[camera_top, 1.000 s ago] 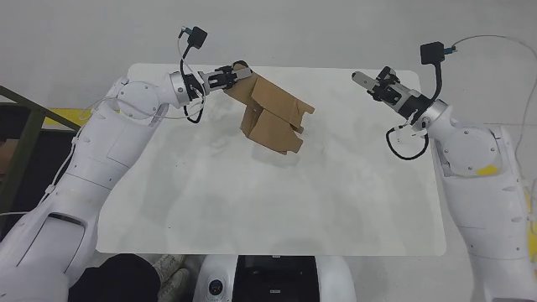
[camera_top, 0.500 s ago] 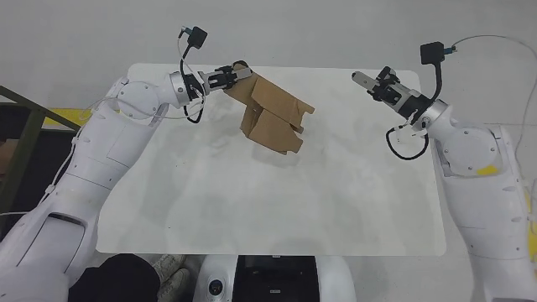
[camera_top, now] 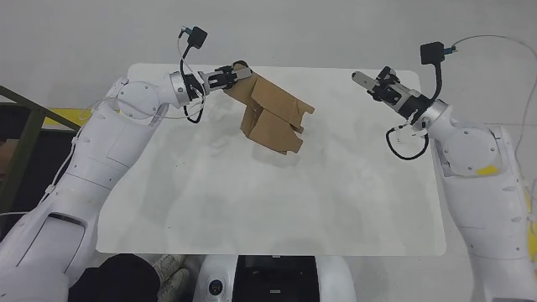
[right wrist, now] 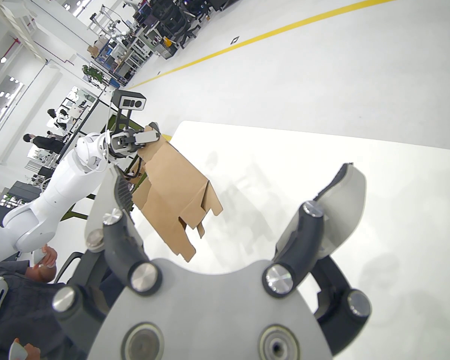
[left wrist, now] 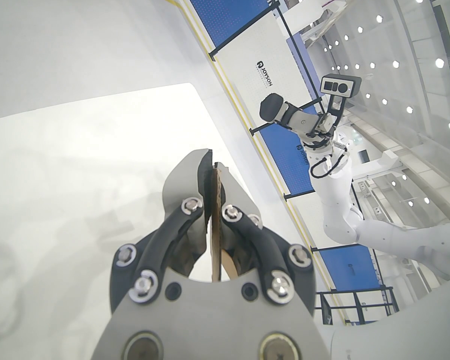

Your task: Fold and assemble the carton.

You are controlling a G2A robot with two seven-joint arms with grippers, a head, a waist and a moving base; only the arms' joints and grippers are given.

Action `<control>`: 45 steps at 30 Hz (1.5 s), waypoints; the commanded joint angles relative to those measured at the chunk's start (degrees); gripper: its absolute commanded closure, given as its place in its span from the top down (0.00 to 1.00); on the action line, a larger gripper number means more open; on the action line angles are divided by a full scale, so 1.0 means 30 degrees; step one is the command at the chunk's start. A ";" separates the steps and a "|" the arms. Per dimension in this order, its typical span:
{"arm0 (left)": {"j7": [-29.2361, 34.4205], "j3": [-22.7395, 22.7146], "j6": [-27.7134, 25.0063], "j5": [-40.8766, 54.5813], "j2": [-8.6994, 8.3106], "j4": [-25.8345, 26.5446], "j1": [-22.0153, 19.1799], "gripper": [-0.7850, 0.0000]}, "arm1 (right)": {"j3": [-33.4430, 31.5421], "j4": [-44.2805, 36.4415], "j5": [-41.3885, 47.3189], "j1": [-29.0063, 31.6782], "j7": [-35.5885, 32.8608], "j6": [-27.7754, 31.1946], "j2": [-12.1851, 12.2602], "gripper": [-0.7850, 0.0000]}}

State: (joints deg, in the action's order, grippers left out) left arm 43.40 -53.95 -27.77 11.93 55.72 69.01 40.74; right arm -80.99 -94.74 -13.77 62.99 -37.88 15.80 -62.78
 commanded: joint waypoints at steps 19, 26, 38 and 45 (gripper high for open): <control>0.2332 -0.0096 0.0618 -0.0572 0.0234 -0.0012 -0.0634 0.00 | 0.3158 0.4189 0.4386 -0.1910 -0.6610 0.2712 -0.0141 1.00; 0.4627 -0.0067 -0.0113 0.0796 0.0403 -0.1030 -0.1415 0.00 | 0.4680 0.6288 0.6980 -0.2827 -0.8090 0.4213 -0.0429 1.00; 0.6495 0.0332 -0.0756 0.2752 0.0799 -0.1875 -0.2333 0.00 | 0.5779 0.8048 0.9916 -0.3564 -0.8610 0.5213 -0.0792 1.00; 0.6301 0.0352 -0.0623 0.2615 0.0800 -0.1777 -0.2223 0.00 | 0.5803 0.7868 0.9484 -0.3463 -0.8245 0.4937 -0.0777 1.00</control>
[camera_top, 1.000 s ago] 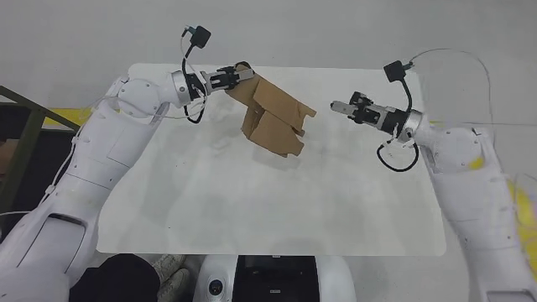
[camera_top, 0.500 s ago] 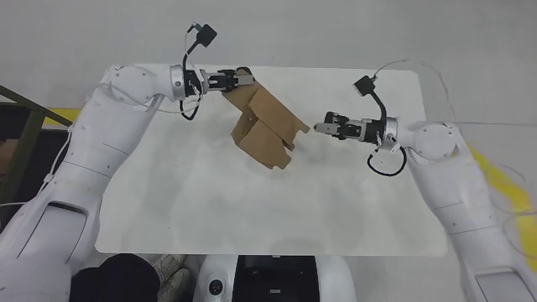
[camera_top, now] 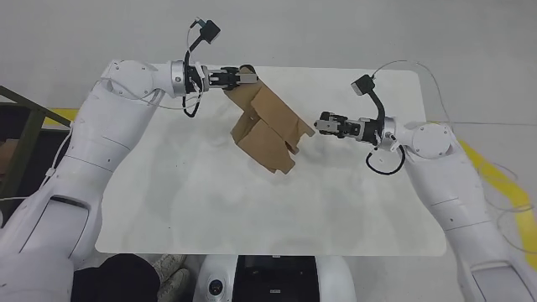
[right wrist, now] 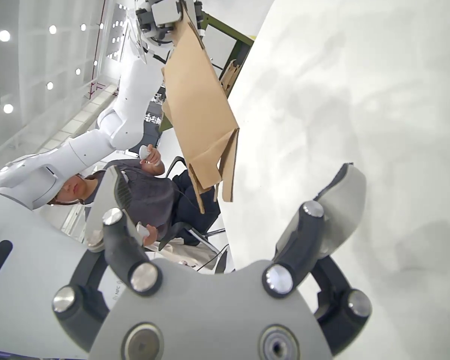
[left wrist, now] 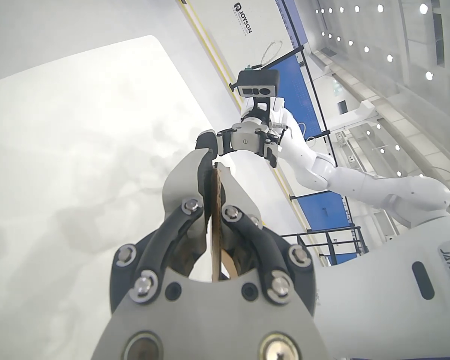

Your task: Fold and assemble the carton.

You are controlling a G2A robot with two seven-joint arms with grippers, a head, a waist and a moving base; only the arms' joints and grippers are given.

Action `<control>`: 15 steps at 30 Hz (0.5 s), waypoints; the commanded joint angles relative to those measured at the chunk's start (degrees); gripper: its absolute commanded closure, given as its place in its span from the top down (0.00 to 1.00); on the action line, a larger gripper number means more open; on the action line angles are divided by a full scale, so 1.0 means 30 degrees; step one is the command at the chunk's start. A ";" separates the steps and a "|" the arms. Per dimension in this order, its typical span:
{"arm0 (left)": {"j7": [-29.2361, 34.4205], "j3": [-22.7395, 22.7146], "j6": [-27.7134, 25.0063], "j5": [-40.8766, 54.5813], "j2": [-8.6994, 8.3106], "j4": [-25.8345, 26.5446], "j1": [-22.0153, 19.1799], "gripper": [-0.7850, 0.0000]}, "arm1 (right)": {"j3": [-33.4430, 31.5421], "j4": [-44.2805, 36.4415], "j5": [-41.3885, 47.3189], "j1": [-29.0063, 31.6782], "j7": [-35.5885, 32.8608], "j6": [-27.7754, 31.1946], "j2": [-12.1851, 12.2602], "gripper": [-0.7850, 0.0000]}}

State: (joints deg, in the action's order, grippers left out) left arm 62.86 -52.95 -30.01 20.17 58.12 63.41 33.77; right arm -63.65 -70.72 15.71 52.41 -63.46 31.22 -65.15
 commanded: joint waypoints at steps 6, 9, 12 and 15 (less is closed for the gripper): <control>-0.0403 -0.0246 0.0753 -0.0498 -0.0064 0.1090 0.0494 0.00 | 0.0516 0.0141 0.0831 -0.0004 -0.0920 0.0042 -0.0055 1.00; -0.0141 -0.0274 0.0923 -0.0398 -0.0054 0.1355 0.0585 0.00 | 0.1100 0.1000 0.2265 -0.0346 -0.2162 0.0613 -0.0226 1.00; -0.0004 -0.0221 0.0979 -0.0292 0.0002 0.1464 0.0601 0.00 | 0.1786 0.1536 0.2522 -0.0826 -0.2605 0.0596 -0.0383 1.00; 0.0072 -0.0140 0.1008 -0.0145 0.0083 0.1485 0.0559 0.00 | 0.2274 0.1724 0.2942 -0.1075 -0.2601 0.0601 -0.0460 1.00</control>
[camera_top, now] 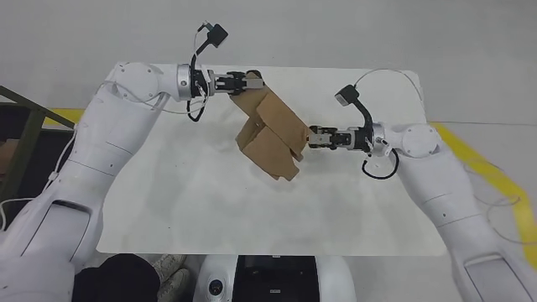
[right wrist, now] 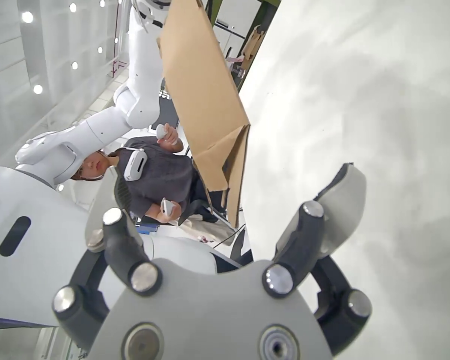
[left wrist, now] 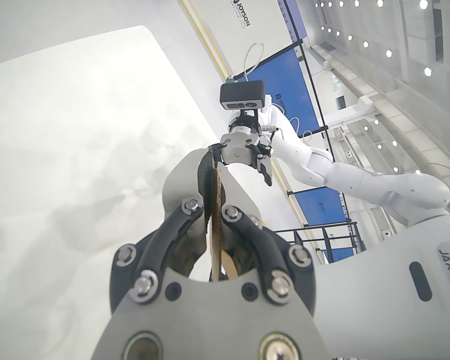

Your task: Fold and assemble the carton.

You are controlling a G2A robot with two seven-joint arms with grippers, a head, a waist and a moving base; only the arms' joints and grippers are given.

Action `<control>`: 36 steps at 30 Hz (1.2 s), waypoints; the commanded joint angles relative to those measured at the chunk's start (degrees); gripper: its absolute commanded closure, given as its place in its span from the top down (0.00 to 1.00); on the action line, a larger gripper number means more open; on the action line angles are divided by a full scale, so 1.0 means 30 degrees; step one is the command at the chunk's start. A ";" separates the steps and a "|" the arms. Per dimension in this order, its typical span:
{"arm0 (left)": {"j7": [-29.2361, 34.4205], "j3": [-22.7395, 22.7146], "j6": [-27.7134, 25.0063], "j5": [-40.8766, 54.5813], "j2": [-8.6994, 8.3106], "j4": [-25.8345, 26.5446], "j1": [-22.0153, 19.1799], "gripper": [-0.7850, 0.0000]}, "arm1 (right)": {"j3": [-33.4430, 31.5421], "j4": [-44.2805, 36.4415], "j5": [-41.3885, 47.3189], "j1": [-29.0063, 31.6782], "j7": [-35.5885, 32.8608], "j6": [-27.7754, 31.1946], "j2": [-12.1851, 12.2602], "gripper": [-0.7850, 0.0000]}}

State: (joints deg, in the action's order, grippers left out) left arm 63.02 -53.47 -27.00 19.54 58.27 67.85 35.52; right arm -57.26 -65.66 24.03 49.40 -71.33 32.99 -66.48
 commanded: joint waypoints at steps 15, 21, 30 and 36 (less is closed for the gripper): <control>0.0348 0.0359 -0.0092 0.0307 0.0443 -0.0530 -0.0613 0.00 | 0.1267 0.0097 0.1370 -0.0548 0.0117 0.0107 0.0343 0.26; 0.0468 0.0226 -0.0153 0.0260 0.0499 -0.0641 -0.0773 0.00 | 0.1718 0.0089 0.1871 -0.0677 0.0274 0.0265 0.0459 0.04; 0.0551 0.0135 -0.0262 0.0405 0.0608 -0.0856 -0.0794 0.00 | 0.2081 -0.0172 0.2935 -0.0728 0.0326 0.0318 0.0769 0.00; 0.0432 -0.0288 -0.0646 0.1118 0.0638 -0.1048 -0.0797 1.00 | 0.2229 0.0053 0.3970 -0.0684 -0.0028 -0.0038 0.0959 0.00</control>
State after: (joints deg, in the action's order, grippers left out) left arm 64.71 -53.89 -28.48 22.70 60.23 64.81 33.10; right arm -50.57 -66.11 35.16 47.37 -70.94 33.36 -63.68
